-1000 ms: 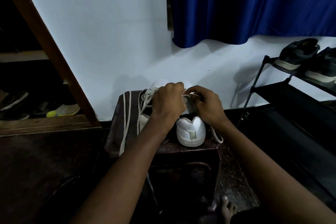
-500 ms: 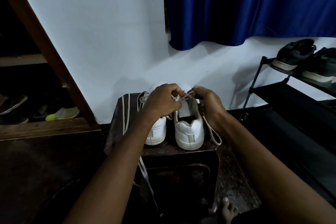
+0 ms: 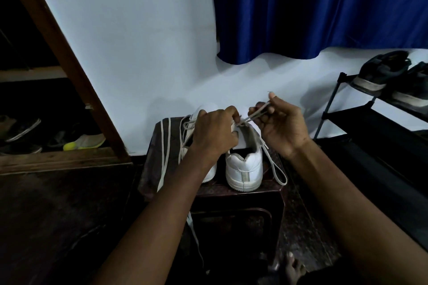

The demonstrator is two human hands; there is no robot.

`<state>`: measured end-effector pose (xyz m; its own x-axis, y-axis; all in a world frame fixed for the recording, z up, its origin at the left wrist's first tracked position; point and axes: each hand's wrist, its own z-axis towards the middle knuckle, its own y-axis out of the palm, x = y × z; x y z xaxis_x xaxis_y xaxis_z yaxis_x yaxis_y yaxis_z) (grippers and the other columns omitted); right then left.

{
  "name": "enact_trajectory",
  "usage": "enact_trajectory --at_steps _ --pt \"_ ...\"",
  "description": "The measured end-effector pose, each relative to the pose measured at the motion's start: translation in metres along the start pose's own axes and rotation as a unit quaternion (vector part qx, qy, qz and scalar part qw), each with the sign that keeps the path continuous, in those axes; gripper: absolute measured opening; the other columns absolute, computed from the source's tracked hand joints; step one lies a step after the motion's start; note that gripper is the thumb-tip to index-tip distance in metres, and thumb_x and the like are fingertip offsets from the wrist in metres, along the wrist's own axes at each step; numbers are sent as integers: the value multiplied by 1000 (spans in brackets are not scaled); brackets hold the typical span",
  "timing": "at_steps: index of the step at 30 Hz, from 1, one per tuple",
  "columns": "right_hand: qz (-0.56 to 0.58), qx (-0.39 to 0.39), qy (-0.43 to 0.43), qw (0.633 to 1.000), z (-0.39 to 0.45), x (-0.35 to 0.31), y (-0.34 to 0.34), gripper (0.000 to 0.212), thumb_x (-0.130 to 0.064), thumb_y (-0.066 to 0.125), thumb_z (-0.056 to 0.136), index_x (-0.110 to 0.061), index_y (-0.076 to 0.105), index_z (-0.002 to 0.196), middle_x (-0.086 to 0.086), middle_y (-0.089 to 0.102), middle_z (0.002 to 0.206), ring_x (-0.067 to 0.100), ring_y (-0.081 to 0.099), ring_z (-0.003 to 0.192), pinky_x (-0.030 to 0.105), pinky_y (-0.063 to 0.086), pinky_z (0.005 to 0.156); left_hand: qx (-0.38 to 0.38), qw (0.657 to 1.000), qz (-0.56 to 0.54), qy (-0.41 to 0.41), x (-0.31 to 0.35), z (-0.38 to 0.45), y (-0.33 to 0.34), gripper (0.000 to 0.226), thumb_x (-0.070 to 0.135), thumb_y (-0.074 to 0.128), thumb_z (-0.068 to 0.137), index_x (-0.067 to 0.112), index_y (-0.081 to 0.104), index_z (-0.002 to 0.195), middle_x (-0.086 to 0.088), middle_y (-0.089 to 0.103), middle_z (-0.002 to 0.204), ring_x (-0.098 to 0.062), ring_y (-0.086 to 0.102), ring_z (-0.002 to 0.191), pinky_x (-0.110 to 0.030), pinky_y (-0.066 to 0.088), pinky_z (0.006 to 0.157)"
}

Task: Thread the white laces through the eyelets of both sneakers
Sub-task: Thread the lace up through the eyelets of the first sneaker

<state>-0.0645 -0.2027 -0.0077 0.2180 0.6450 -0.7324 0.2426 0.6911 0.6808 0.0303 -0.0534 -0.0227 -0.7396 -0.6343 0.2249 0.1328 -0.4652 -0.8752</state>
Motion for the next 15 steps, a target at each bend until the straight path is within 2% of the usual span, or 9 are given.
enact_trajectory --at_steps 2,4,6,7,8,10,13,14,15 --pt "-2 26 -11 1000 2 -2 -2 28 -24 71 92 -14 59 69 1 52 68 18 59 69 34 54 85 12 1000 7 -2 0 -1 2 34 30 75 81 32 62 112 7 73 93 -20 69 93 -36 34 95" --pt "-175 56 -29 982 1 -4 -2 31 -29 74 91 -10 63 70 2 47 64 18 44 58 32 45 63 20 1000 23 -2 3 -1 2 35 28 75 79 31 62 111 7 73 93 -20 69 94 -37 34 95" --pt "-384 42 -50 921 -4 -4 1 32 -29 75 92 -1 72 78 10 52 61 19 40 54 28 34 56 17 999 37 0 5 -1 2 36 27 75 78 30 61 111 6 73 95 -20 69 95 -37 34 95" --pt "-428 24 -59 901 -6 -3 4 27 -22 73 94 2 75 84 15 62 66 17 45 55 26 34 55 16 999 41 0 5 -1 3 36 27 75 79 30 61 112 6 73 96 -20 69 96 -37 34 94" --pt "-426 12 -65 902 -8 -2 6 20 -14 69 96 4 76 89 19 69 76 15 51 56 24 37 55 19 999 45 1 5 -1 3 36 28 75 79 30 60 111 5 73 97 -21 69 96 -37 34 94" --pt "-340 -10 -74 937 -10 -1 9 20 -1 58 98 -1 75 87 15 71 90 12 59 67 25 47 64 24 998 57 4 5 -1 3 35 27 75 78 28 61 109 4 73 95 -22 69 94 -38 35 92" --pt "-68 -78 -50 993 -6 -9 9 24 -8 49 100 -12 63 81 8 66 95 21 65 90 36 50 95 37 997 64 5 6 -1 4 32 24 74 76 26 62 105 3 72 90 -24 68 90 -38 35 90" --pt "-6 -76 -30 997 -4 -11 7 22 -14 48 100 -12 56 80 8 62 87 22 63 83 38 52 94 39 997 64 4 6 -1 4 32 24 74 75 27 63 105 4 72 90 -23 68 90 -37 35 90" --pt "0 -54 -10 999 -4 -13 7 24 -19 48 101 -14 50 77 6 53 75 21 55 69 37 52 82 40 997 61 5 6 -2 5 32 24 74 75 28 63 105 5 71 91 -22 67 90 -37 35 90"
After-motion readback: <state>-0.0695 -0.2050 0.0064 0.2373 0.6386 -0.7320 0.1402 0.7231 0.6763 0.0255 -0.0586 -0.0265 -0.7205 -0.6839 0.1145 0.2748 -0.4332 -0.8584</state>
